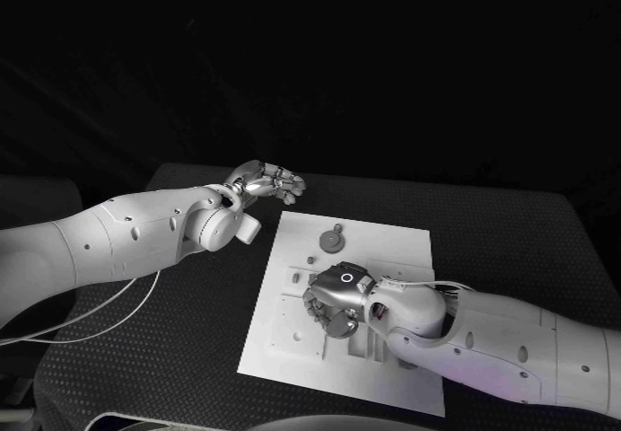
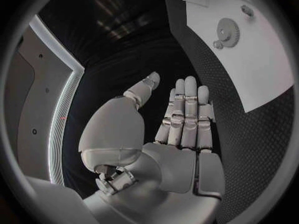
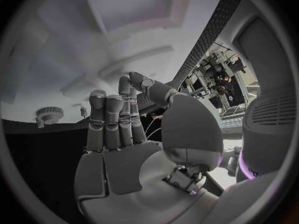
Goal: Assemble the parts on the task board
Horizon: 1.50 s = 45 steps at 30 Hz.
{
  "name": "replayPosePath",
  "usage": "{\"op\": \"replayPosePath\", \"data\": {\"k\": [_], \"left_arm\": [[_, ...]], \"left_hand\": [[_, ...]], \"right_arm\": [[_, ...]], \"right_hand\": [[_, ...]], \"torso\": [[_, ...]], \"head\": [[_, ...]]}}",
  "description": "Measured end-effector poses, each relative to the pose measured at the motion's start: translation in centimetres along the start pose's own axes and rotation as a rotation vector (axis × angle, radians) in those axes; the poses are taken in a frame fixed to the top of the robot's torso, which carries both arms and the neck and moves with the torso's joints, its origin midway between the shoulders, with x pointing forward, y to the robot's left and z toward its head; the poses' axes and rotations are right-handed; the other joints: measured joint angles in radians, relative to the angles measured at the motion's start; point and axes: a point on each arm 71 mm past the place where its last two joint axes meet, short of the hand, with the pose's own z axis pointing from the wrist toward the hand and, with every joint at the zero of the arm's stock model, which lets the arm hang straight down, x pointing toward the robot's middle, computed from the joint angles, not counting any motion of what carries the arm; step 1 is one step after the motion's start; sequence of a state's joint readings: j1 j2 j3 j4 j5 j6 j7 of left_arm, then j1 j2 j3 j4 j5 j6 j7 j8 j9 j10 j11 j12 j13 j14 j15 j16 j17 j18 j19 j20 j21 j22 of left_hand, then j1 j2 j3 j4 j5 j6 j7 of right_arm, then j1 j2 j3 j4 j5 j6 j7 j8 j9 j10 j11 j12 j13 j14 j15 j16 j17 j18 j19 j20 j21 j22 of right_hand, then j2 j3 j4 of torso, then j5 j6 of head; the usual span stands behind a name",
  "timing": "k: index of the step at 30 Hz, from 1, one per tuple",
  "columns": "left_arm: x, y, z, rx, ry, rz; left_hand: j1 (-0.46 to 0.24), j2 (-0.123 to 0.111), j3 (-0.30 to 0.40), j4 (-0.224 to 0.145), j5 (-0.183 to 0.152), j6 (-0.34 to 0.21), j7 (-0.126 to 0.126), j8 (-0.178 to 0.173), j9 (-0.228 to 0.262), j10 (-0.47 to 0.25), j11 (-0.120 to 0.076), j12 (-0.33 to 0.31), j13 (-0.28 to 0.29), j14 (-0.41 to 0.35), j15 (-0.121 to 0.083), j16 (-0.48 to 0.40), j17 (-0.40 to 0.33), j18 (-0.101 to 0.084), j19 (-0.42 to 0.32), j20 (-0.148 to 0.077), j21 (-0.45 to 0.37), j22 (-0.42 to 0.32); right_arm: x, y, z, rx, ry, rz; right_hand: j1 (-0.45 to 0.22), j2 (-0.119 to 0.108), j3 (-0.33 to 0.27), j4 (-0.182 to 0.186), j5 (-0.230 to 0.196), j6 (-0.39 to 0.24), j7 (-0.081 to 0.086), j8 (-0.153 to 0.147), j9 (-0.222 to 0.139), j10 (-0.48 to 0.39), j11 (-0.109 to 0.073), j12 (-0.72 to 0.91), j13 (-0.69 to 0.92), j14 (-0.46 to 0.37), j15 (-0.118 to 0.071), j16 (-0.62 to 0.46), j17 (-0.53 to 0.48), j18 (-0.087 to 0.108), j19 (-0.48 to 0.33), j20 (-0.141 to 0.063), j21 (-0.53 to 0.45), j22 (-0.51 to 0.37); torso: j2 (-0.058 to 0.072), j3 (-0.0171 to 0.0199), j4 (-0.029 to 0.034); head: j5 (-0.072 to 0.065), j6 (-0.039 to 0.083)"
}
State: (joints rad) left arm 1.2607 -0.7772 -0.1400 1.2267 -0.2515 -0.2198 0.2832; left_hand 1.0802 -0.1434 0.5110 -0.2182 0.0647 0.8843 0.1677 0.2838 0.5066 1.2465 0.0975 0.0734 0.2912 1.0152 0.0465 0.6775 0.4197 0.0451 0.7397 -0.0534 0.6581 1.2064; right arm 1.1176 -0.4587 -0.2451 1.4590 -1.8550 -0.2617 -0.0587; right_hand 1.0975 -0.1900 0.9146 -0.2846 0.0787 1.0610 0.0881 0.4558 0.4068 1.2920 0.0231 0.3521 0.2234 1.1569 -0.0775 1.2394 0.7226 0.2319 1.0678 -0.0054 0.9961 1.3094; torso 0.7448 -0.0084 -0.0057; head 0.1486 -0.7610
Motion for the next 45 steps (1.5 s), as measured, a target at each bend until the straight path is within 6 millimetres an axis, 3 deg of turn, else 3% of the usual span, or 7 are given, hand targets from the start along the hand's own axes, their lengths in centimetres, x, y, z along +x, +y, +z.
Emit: {"op": "replayPosePath", "data": {"k": [15,24,33,37,40,45], "left_arm": [[0.17,-0.05,-0.03,0.000,0.005,-0.002],[-0.02,0.01,-0.12,-0.001,0.002,-0.002],[-0.16,0.05,-0.18,-0.003,-0.001,-0.001],[-0.22,0.07,-0.20,-0.004,-0.002,-0.001],[-0.27,0.08,-0.23,-0.005,-0.003,-0.001],[-0.34,0.10,-0.27,-0.007,-0.004,0.000]], "left_hand": [[0.000,0.000,0.000,0.000,0.000,0.000,0.000,0.000,0.000,0.000,0.000,0.000,0.000,0.000,0.000,-0.004,0.001,0.000,0.000,0.000,0.000,0.001],[0.000,0.000,0.000,0.000,0.000,0.000,0.000,0.000,0.000,0.000,0.000,0.000,0.000,0.000,0.000,-0.004,0.003,0.000,0.000,0.000,0.000,0.002],[0.000,0.000,0.000,0.000,0.000,0.000,0.000,0.000,-0.001,0.000,0.000,0.000,0.000,0.000,0.000,-0.004,0.004,0.000,0.000,0.000,-0.004,0.001],[0.000,0.000,0.000,0.000,0.000,0.000,0.000,0.000,-0.001,0.000,0.000,0.000,0.000,0.000,0.000,-0.004,0.004,0.000,0.000,0.000,-0.004,0.001],[0.000,0.000,0.000,0.000,0.000,0.000,0.000,0.000,-0.001,0.000,0.000,0.000,0.000,0.000,0.000,-0.004,0.004,0.000,0.000,0.000,-0.004,0.001],[0.000,0.000,0.000,0.000,0.000,0.000,0.000,0.000,-0.001,0.000,0.000,0.000,0.000,0.000,0.000,-0.004,0.005,0.000,0.000,0.000,-0.004,0.002]], "right_arm": [[0.57,-0.02,0.52,0.007,0.007,0.001],[0.63,-0.15,0.24,0.009,0.014,0.007],[0.67,-0.23,0.08,0.011,0.015,0.015],[0.70,-0.33,0.04,0.014,0.014,0.022],[0.70,-0.40,-0.02,0.015,0.010,0.029],[0.64,-0.54,-0.08,0.021,-0.003,0.039]], "right_hand": [[-0.002,-0.002,0.000,0.000,0.004,-0.001,-0.001,0.000,0.002,0.000,0.000,-0.005,0.001,0.001,0.001,0.000,0.000,0.000,0.000,0.000,0.000,0.000],[-0.014,-0.008,-0.034,-0.004,0.053,-0.008,0.003,-0.005,0.008,-0.009,0.009,-0.019,0.011,-0.007,0.000,-0.008,-0.003,0.000,-0.002,0.002,-0.002,-0.001],[-0.021,-0.013,-0.049,-0.004,0.053,-0.012,0.007,-0.005,0.008,-0.010,0.010,-0.024,0.010,-0.006,0.000,-0.010,-0.003,0.000,-0.002,0.002,-0.003,-0.002],[-0.035,-0.027,-0.077,-0.004,0.058,-0.045,0.018,-0.030,0.006,-0.044,0.018,-0.038,0.016,-0.021,0.014,-0.021,-0.007,0.000,-0.010,0.001,0.001,-0.002],[-0.024,-0.046,-0.100,-0.005,0.052,-0.095,0.040,-0.059,-0.007,-0.076,0.021,-0.040,0.016,-0.032,0.030,-0.022,-0.009,0.000,-0.022,0.004,0.001,-0.001],[-0.010,-0.068,-0.109,-0.004,0.030,-0.142,0.051,-0.091,-0.022,-0.122,0.026,-0.040,0.016,-0.055,0.056,-0.022,-0.010,0.000,-0.044,0.018,0.001,-0.001]], "torso": [[0.000,0.0003,-0.0002],[0.000,-0.0006,-0.0002],[0.000,-0.0001,-0.0003],[0.000,0.0004,-0.0003],[0.000,0.0005,-0.0007],[0.000,0.0005,-0.0009]], "head": [[-0.006,-0.002],[-0.008,-0.005],[-0.008,-0.004],[-0.008,-0.004],[-0.008,-0.003],[-0.009,-0.002]]}}
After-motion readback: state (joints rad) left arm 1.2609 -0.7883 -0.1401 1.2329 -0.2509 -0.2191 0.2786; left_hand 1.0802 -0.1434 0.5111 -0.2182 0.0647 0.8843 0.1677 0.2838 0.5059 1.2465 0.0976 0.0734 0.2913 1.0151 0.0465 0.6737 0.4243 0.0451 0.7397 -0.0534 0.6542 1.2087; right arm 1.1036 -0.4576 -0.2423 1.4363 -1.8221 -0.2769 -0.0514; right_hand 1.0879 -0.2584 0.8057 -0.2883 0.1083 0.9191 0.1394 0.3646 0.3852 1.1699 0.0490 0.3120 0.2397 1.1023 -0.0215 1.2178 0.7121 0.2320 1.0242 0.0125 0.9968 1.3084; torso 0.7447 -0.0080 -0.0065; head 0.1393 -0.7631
